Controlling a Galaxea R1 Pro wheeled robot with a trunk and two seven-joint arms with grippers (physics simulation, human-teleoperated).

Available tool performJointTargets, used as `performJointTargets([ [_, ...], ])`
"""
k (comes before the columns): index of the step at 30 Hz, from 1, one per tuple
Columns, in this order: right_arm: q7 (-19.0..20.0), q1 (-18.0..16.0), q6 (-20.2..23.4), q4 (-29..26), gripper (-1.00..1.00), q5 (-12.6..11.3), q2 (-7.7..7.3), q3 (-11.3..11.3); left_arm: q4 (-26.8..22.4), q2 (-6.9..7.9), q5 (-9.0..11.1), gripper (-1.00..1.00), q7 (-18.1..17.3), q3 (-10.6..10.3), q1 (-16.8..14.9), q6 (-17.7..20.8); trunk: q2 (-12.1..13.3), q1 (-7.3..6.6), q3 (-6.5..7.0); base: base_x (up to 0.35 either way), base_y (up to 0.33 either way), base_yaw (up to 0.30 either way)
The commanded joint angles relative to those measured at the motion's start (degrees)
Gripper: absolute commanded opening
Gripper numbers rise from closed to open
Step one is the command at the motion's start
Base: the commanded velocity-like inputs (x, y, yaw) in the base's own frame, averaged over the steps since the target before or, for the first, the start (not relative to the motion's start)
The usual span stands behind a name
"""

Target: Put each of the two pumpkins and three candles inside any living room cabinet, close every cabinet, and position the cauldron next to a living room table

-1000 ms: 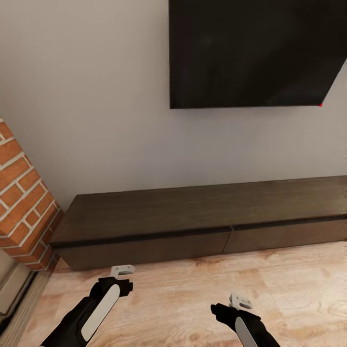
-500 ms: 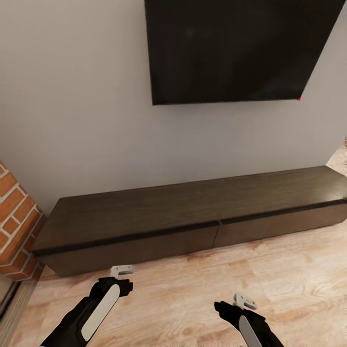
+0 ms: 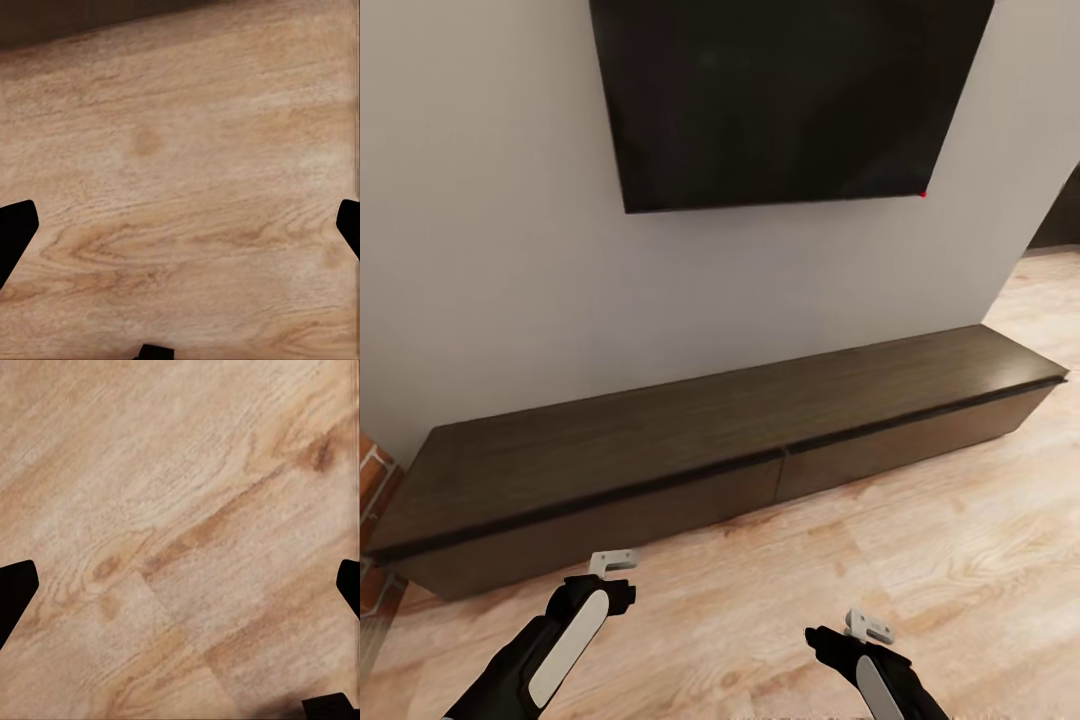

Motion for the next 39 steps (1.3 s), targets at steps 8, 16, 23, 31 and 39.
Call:
performJointTargets([
  [8, -0.6, 0.0, -0.2, 0.0, 1.00, -0.6, -0.02, 0.1, -0.1, 0.07, 0.6, 1.00, 0.7, -0.3, 0.0, 0.0, 0.0, -0.01, -0.48, 0.000, 0.000, -0.231],
  [16, -0.5, 0.0, -0.3, 0.0, 1.00, -0.6, -0.02, 0.1, -0.1, 0.07, 0.6, 1.00, 0.7, -0.3, 0.0, 0.0, 0.0, -0.01, -0.90, 0.000, 0.000, -0.231],
  [23, -0.6, 0.0, -1.3, 2.7, 1.00, -0.5, -0.02, 0.1, -0.1, 0.07, 0.6, 1.00, 0.7, -0.3, 0.0, 0.0, 0.0, -0.01, -1.28, 0.000, 0.000, -0.231],
  [31, -0.6, 0.0, -2.1, 3.9, 1.00, -0.5, -0.02, 0.1, 0.5, -0.18, 0.6, 1.00, 0.7, -0.4, 0.0, 0.0, 0.0, -0.01, -1.70, 0.000, 0.000, -0.231],
  [39, -0.6, 0.0, -2.1, 4.0, 1.00, -0.6, -0.02, 0.1, 2.8, -2.15, 0.1, 1.00, 0.6, -0.4, 0.0, -0.1, 0.0, -0.01, -2.13, 0.000, 0.000, -0.231],
])
